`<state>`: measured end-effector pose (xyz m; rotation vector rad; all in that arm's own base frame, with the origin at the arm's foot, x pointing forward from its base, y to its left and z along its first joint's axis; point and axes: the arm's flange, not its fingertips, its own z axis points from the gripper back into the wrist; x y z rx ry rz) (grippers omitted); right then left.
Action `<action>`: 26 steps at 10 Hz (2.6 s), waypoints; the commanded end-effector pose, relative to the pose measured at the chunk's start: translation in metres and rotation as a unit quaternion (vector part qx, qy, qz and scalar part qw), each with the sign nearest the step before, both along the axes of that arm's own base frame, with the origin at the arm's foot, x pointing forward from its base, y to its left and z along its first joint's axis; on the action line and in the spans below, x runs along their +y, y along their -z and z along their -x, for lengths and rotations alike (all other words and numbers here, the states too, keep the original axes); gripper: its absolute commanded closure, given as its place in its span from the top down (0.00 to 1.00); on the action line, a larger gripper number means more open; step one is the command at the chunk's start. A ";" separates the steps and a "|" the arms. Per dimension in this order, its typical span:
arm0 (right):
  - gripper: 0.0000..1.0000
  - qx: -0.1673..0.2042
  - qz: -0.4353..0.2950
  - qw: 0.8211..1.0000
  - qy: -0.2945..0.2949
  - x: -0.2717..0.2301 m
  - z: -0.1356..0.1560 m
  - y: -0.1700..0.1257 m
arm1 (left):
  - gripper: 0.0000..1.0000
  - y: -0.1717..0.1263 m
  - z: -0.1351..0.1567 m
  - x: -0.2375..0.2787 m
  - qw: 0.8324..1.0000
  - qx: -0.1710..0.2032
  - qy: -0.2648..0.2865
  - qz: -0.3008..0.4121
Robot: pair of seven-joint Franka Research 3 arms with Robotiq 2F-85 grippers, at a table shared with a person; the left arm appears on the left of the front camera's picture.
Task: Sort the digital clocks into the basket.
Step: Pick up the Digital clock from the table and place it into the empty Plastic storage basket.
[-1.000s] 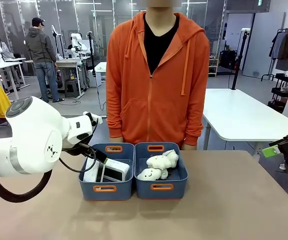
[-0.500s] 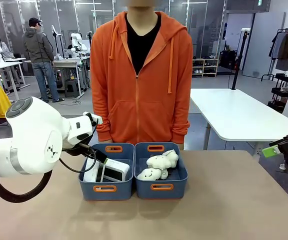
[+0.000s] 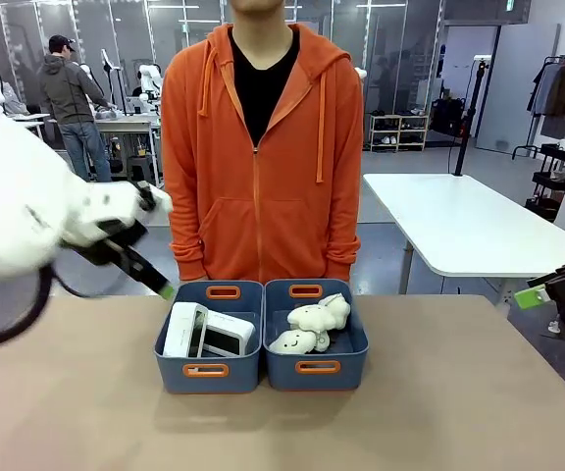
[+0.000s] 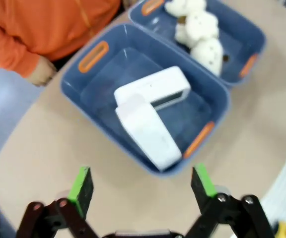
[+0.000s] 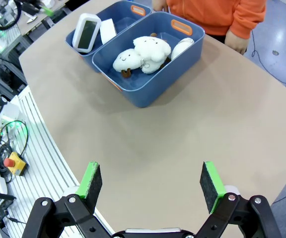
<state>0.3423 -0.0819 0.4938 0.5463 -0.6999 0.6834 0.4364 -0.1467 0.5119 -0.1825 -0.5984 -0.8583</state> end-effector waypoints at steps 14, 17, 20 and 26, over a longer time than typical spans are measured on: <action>1.00 0.004 0.001 1.000 -0.002 0.000 0.002 0.000 | 1.00 -0.044 0.110 0.192 0.982 -0.077 0.045 0.169; 1.00 0.004 0.001 1.000 -0.002 0.000 0.002 0.000 | 1.00 -0.044 0.110 0.192 0.982 -0.077 0.045 0.169; 1.00 0.004 0.001 1.000 -0.002 0.000 0.002 0.000 | 1.00 -0.044 0.110 0.192 0.982 -0.077 0.045 0.169; 1.00 0.004 0.001 1.000 -0.002 0.000 0.002 0.000 | 1.00 -0.044 0.110 0.192 0.982 -0.077 0.045 0.169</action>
